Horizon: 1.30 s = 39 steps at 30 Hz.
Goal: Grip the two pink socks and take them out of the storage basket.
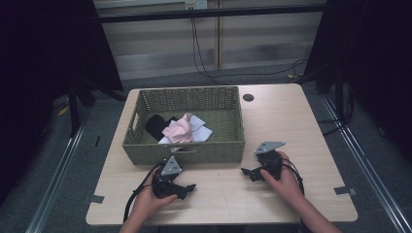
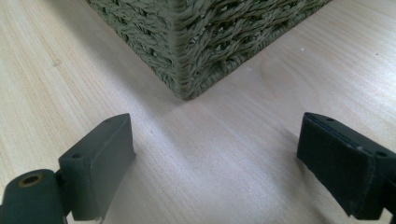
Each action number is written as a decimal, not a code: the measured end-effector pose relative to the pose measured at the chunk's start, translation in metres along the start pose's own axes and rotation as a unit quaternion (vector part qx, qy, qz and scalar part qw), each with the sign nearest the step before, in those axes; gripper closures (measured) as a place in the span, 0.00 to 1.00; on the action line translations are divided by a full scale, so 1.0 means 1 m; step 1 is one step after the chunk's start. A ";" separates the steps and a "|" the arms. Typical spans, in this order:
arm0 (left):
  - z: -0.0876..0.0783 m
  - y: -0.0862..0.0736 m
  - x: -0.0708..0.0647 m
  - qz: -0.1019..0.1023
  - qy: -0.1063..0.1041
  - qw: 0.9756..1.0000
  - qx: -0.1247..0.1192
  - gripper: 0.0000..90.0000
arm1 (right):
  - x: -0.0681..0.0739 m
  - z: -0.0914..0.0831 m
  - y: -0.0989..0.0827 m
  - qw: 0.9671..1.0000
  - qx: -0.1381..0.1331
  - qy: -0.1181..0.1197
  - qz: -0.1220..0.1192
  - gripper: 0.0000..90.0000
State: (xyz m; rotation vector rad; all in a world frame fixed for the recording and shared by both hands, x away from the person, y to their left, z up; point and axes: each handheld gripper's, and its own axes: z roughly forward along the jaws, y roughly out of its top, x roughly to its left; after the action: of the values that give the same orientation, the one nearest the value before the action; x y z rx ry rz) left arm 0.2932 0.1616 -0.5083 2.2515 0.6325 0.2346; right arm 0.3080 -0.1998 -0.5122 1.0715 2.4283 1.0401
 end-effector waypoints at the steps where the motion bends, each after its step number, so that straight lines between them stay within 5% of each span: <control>1: 0.000 0.000 0.000 -0.003 0.000 1.000 -0.002 0.17 | 0.000 0.000 0.000 1.000 0.000 0.000 0.000 0.11; 14: -0.003 0.001 0.000 -0.010 0.005 1.000 0.001 0.23 | 0.000 0.000 0.000 1.000 -0.001 0.001 0.000 0.11; 17: -0.006 0.003 0.002 -0.013 0.002 1.000 0.016 0.24 | 0.000 0.000 0.000 1.000 -0.001 0.001 0.000 0.11; 26: -0.032 0.030 0.008 -0.023 -0.023 0.999 0.014 0.27 | 0.000 0.000 0.000 1.000 -0.001 0.001 0.000 0.11; 32: -0.043 0.045 0.014 -0.016 -0.020 0.999 0.040 0.28 | 0.000 0.000 0.000 1.000 -0.002 0.003 0.001 0.11; 39: -0.052 0.056 0.019 -0.021 -0.024 0.999 0.041 0.28 | 0.000 0.000 0.000 1.000 -0.001 0.002 0.001 0.11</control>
State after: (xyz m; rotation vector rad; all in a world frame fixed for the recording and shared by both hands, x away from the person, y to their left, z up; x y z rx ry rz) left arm 0.3114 0.1716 -0.4320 2.3133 0.6743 0.1355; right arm 0.3081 -0.1998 -0.5124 1.0720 2.4292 1.0472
